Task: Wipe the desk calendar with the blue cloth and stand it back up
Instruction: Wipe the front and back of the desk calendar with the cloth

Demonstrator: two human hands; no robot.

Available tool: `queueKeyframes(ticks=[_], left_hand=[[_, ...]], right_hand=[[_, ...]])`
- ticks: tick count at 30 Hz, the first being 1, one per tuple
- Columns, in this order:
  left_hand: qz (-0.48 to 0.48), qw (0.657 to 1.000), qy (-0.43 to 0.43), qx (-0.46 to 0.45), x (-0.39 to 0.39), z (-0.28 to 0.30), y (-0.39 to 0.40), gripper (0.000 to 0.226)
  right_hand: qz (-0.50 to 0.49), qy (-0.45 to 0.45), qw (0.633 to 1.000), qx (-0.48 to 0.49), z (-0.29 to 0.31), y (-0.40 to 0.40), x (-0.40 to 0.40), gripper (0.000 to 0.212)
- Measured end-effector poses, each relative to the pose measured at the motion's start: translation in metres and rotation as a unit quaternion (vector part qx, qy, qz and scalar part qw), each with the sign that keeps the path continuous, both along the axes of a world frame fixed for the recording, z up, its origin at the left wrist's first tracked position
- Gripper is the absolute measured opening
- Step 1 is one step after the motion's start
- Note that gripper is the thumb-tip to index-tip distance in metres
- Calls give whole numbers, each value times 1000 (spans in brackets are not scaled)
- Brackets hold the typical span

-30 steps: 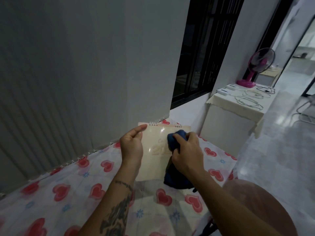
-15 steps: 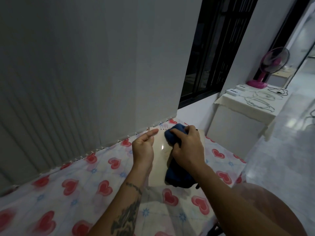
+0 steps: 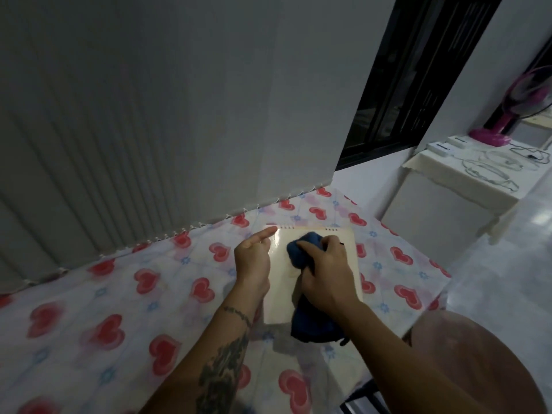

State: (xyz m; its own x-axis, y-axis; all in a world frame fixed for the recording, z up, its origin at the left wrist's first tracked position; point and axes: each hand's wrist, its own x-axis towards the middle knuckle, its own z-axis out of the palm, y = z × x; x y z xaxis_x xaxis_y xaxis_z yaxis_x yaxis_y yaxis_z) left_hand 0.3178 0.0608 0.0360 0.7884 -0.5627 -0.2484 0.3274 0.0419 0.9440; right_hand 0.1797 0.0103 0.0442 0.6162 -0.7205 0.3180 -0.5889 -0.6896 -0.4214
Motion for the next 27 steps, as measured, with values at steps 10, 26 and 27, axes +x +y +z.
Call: queueKeyframes(ticks=[10,26,27], left_hand=[[20,989,93,115,16,-93,48,46],[-90,936,-228,254,23,-112,72,27],[-126,945,-206,221,15,-108,69,24]], right_hand=[[86,138,974,158,-83,55,-21,54],[10,28,989,146,-86,64,-22,53],[5,8,988,152,-85,65,-23,52]])
